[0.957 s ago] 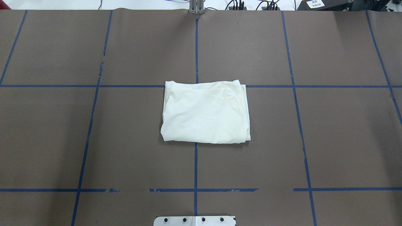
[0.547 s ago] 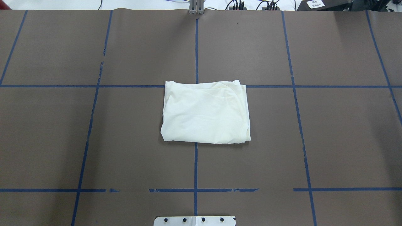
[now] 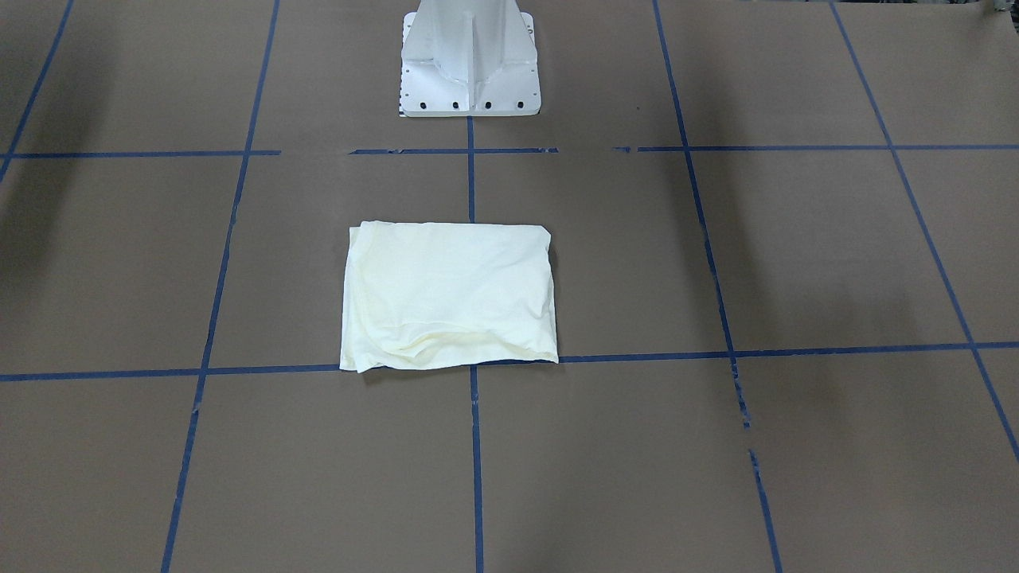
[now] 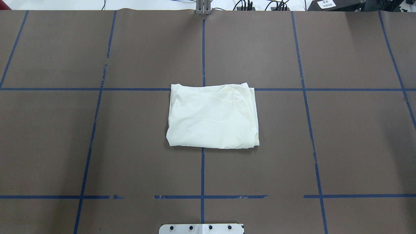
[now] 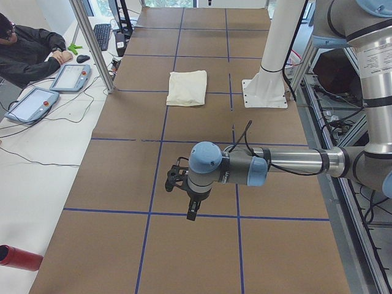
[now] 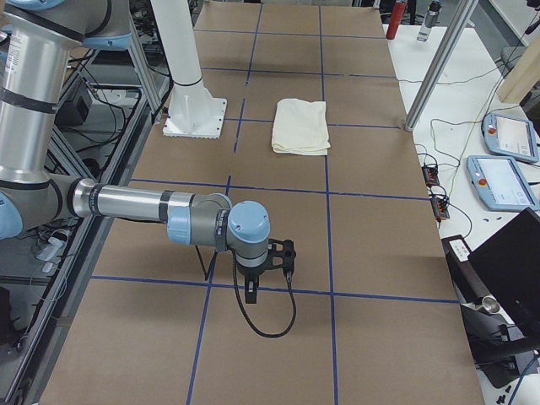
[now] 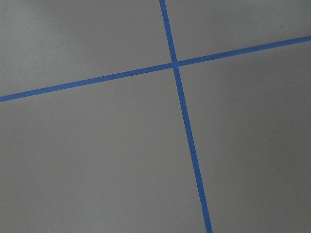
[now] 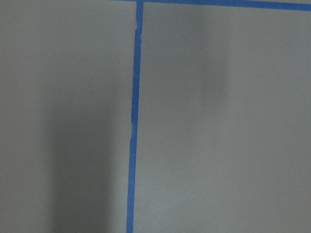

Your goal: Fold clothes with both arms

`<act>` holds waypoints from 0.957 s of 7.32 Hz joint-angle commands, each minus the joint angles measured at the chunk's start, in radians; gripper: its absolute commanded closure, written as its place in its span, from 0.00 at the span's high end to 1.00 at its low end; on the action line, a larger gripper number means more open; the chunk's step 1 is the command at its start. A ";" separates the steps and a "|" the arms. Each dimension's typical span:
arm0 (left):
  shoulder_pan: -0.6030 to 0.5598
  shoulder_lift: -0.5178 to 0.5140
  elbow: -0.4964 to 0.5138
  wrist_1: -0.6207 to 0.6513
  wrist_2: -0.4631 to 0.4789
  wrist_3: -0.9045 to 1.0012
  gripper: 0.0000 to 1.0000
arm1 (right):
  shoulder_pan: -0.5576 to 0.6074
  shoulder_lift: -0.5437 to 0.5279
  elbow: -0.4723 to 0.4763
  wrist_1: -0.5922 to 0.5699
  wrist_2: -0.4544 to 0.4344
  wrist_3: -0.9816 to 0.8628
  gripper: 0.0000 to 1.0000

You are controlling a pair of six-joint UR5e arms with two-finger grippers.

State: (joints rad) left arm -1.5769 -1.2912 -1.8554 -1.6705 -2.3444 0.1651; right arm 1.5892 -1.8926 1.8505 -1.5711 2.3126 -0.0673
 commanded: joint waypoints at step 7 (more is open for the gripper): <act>0.051 0.000 -0.015 0.028 0.000 0.004 0.99 | -0.002 0.000 0.013 -0.012 0.001 -0.005 1.00</act>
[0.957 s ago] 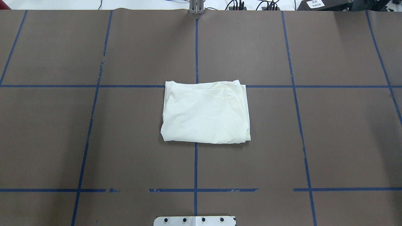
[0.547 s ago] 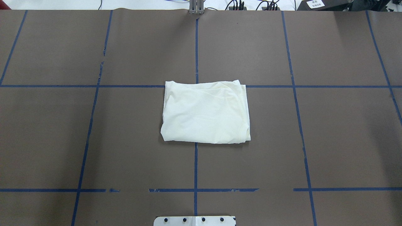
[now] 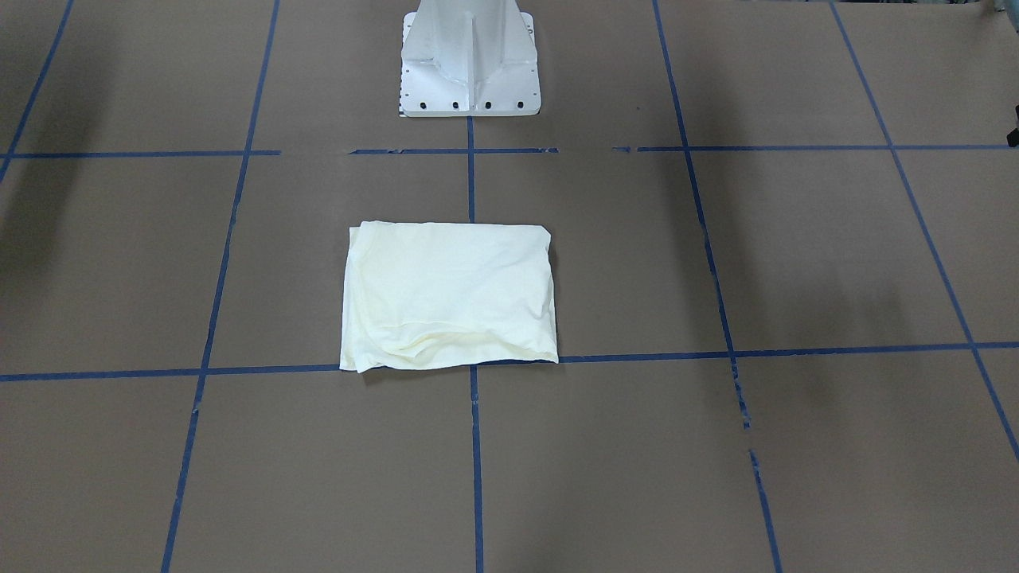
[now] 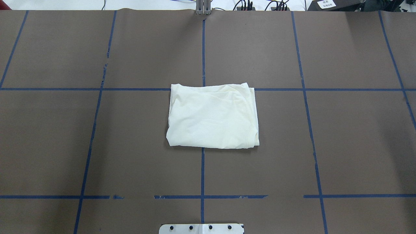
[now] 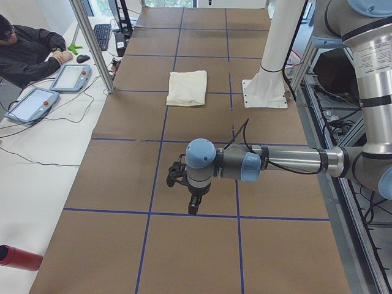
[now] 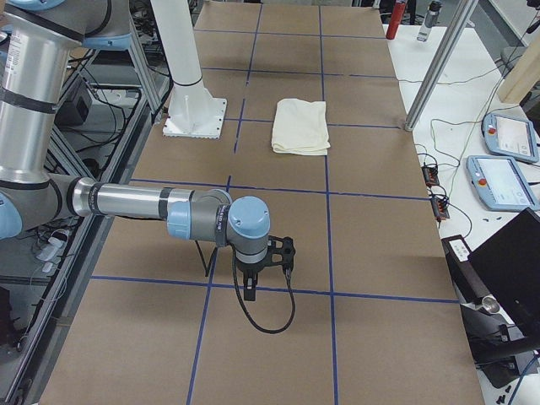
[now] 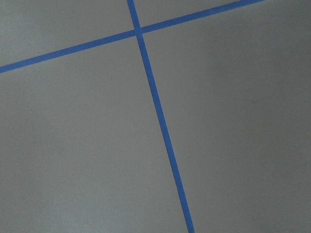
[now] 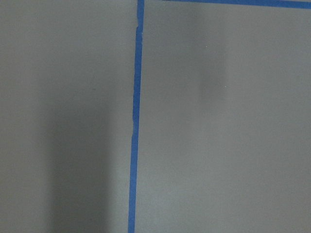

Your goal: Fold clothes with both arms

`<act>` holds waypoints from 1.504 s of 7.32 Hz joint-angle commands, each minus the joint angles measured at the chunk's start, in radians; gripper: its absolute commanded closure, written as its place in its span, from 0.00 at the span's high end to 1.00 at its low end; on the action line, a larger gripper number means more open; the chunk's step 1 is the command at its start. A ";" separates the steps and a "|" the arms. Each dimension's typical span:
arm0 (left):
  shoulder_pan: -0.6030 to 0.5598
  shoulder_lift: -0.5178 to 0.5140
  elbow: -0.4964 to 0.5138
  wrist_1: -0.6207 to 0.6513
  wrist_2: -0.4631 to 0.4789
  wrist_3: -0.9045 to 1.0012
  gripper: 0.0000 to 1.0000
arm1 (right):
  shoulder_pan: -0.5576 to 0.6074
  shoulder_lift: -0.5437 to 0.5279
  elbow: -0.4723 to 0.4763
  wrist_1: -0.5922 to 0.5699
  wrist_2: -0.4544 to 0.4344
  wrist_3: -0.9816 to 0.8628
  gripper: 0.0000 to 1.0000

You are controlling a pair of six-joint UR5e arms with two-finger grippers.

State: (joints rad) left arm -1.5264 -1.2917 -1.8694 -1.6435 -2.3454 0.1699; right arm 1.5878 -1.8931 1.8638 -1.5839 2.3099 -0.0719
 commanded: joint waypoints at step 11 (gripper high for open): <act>-0.001 0.002 0.001 0.005 -0.005 -0.007 0.99 | 0.000 0.000 0.002 0.039 0.002 0.000 1.00</act>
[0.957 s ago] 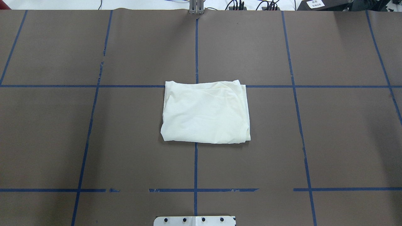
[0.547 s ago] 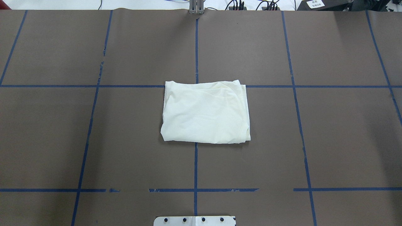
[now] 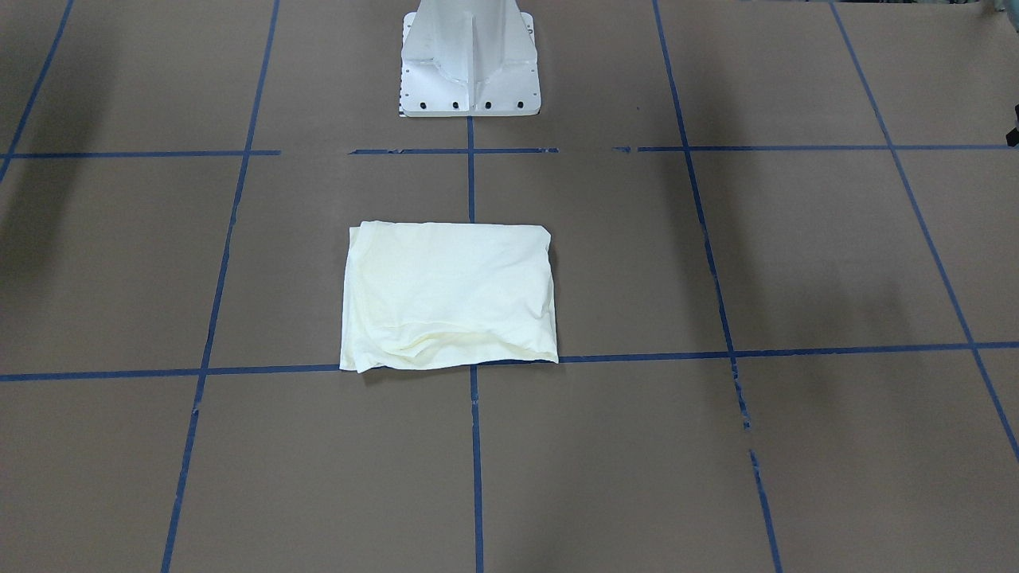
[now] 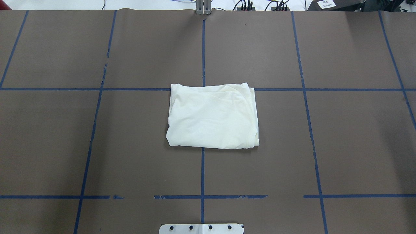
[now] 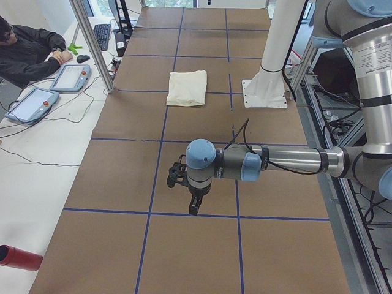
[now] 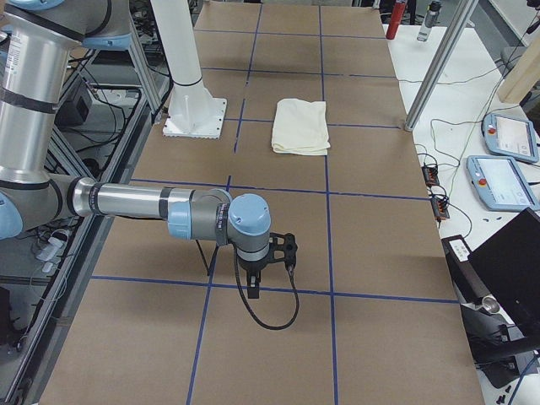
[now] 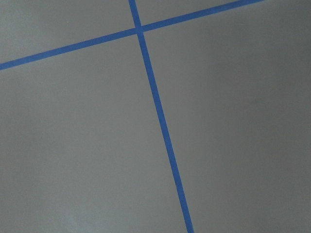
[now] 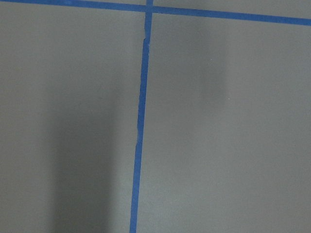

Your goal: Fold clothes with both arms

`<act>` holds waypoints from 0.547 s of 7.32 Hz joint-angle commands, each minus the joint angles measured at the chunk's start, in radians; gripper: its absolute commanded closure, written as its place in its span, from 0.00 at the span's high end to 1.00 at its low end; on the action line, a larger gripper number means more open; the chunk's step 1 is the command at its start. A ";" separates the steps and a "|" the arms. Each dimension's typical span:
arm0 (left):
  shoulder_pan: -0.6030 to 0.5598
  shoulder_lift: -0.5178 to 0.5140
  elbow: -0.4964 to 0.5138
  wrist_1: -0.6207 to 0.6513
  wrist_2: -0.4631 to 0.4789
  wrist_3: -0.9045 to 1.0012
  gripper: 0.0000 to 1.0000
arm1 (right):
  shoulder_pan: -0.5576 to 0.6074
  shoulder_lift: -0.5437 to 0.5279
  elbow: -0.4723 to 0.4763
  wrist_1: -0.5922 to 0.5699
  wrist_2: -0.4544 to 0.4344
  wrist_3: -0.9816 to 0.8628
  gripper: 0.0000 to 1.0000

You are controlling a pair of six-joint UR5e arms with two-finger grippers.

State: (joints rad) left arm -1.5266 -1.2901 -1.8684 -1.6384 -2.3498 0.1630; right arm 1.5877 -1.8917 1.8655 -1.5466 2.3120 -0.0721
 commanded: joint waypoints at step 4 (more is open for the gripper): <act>0.000 0.000 0.009 0.000 0.001 0.000 0.99 | 0.000 -0.001 0.001 0.003 0.001 0.000 1.00</act>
